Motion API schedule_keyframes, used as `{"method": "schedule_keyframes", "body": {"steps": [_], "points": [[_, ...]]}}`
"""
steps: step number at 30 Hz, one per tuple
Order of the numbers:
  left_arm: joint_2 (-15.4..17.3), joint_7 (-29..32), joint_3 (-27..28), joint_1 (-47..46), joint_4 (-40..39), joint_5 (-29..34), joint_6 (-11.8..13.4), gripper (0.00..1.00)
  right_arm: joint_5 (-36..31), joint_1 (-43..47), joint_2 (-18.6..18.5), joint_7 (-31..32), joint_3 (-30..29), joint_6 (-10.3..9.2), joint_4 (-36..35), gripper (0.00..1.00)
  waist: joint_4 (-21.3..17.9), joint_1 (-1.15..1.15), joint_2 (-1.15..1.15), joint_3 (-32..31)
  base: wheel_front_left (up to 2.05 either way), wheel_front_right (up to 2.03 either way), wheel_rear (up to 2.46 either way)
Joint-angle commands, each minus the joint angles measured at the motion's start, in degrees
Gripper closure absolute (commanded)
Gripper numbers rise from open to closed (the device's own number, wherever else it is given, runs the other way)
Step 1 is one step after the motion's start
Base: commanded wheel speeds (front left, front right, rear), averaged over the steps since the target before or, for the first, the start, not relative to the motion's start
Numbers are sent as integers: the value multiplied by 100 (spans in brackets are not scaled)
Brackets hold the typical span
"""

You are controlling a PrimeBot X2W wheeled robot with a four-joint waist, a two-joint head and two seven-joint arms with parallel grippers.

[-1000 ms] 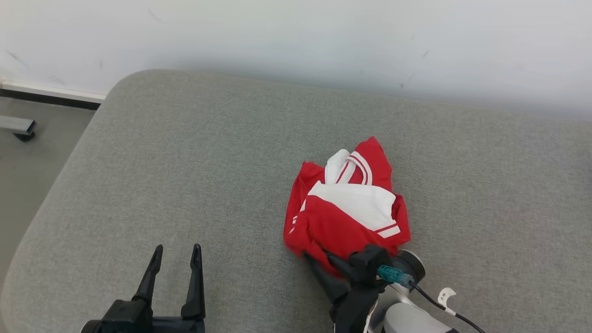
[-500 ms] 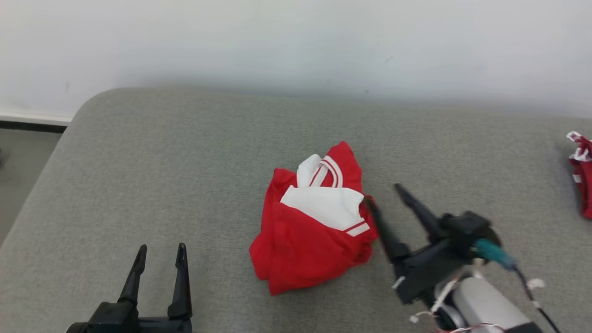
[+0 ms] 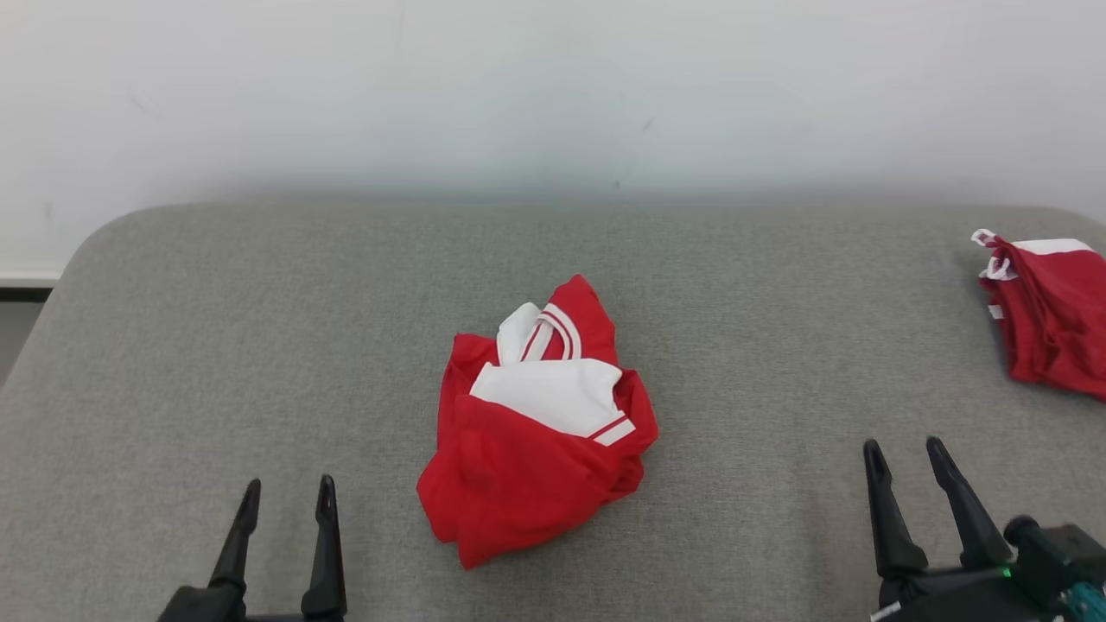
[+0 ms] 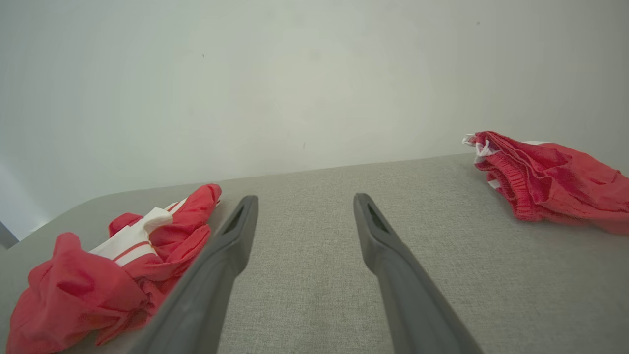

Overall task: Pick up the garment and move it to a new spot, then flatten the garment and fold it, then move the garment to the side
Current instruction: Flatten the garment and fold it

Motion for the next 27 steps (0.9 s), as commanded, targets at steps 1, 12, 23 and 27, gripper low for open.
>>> {"method": "schedule_keyframes", "body": {"steps": [1,12,23,27], "points": [[-4,-18,-9,104,-20,53,4,0,-20,79,45,-3,-24,-12,-52,0,-88,0,0,-78,0,0,0],[-2,-18,-76,264,-108,155,-10,0,-123,478,311,-3,-69,-12,-189,0,-148,0,0,-183,0,0,0],[0,-18,-344,-25,-33,68,-34,0,85,-889,35,462,983,-12,661,0,404,0,0,36,0,0,0],[-1,-18,-511,-130,24,13,-3,0,209,-1514,-15,654,1359,-12,1215,0,717,0,0,146,0,0,0]]}}
